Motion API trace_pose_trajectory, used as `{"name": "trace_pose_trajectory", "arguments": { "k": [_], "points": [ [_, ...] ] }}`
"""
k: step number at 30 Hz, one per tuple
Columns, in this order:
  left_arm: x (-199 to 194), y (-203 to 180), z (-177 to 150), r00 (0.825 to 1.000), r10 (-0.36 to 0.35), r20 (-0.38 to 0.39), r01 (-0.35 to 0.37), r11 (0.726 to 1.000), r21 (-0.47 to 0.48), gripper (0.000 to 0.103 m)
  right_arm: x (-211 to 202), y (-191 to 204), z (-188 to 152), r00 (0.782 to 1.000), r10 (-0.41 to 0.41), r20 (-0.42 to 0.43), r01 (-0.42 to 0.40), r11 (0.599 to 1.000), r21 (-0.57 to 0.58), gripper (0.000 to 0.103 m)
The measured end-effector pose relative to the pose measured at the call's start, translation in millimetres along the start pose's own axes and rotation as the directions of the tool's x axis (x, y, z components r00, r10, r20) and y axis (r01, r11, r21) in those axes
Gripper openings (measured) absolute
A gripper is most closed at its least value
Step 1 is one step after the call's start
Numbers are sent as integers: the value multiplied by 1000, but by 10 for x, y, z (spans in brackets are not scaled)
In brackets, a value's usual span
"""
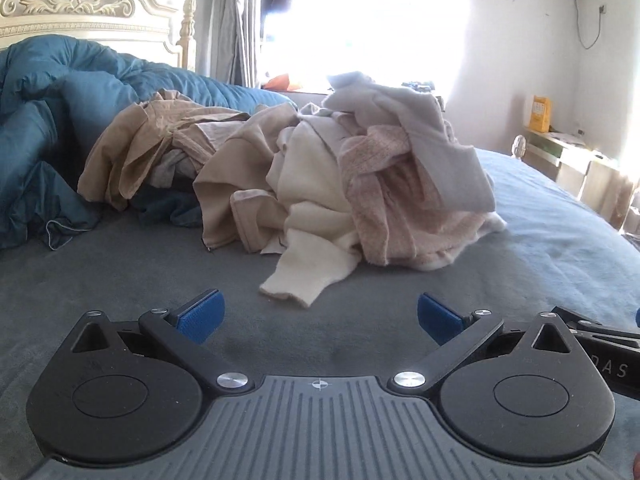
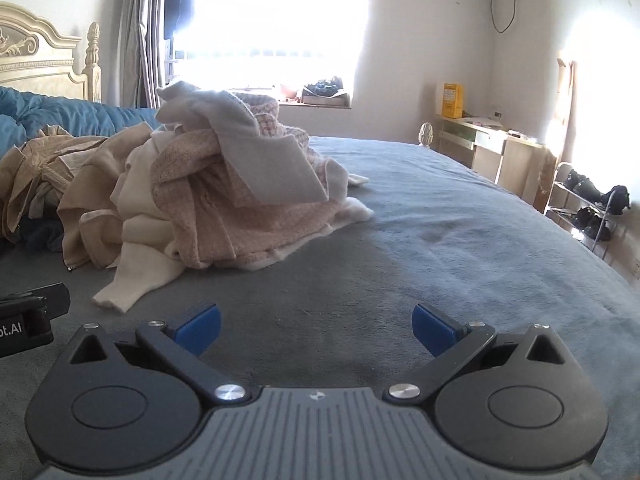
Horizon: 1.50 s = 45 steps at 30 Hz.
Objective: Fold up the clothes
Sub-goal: 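Reach both grippers into the pink checked cardigan on the heap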
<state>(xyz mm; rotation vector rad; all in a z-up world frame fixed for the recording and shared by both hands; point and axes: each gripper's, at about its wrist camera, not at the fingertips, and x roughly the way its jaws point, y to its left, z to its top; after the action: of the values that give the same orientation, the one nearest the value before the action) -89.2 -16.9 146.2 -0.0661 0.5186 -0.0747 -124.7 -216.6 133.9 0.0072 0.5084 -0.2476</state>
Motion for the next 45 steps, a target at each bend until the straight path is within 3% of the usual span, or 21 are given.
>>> {"name": "trace_pose_trajectory", "arguments": {
  "k": [25,45],
  "points": [
    [-85,-424,-99,999,18,-38,-19,1000,-13,103,-124,-467,-67,999,-42,1,42,999,9,103],
    [351,-379,118,998,46,-43,-46,999,5,103,250,-315,198,1000,-2,22,2,1000,-20,103]
  ]
}}
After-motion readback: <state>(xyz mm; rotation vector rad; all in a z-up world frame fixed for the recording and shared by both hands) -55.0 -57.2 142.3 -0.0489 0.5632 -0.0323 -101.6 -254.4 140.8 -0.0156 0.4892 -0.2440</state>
